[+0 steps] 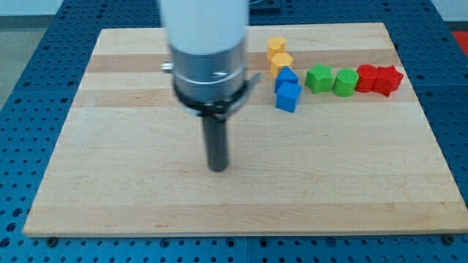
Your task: Push the blue cube to the right side of the board
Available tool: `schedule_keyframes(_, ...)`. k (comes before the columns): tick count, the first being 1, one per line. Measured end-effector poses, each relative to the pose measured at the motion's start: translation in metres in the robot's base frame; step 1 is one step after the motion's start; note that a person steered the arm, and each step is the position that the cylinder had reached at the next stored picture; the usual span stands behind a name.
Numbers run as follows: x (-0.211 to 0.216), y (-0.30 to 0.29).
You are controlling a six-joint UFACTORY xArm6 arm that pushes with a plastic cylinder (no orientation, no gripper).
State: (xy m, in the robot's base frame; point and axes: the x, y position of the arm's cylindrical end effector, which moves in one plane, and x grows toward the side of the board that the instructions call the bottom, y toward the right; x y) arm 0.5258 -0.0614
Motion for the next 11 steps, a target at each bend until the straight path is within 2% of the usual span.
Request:
schedule_keyframes(1,-0.041,-0.022)
schedule_keyframes(2,-0.107,-0.017)
schedule_keyframes(3,-0.116,0.006)
schedule_keyframes(4,-0.134,0.053)
schedule_keyframes(5,-0.134,0.056)
schedule_keyframes(6,-0.134,0.092)
schedule_keyframes(10,-0.142,0.156)
schedule_keyframes(11,-0.142,0.156)
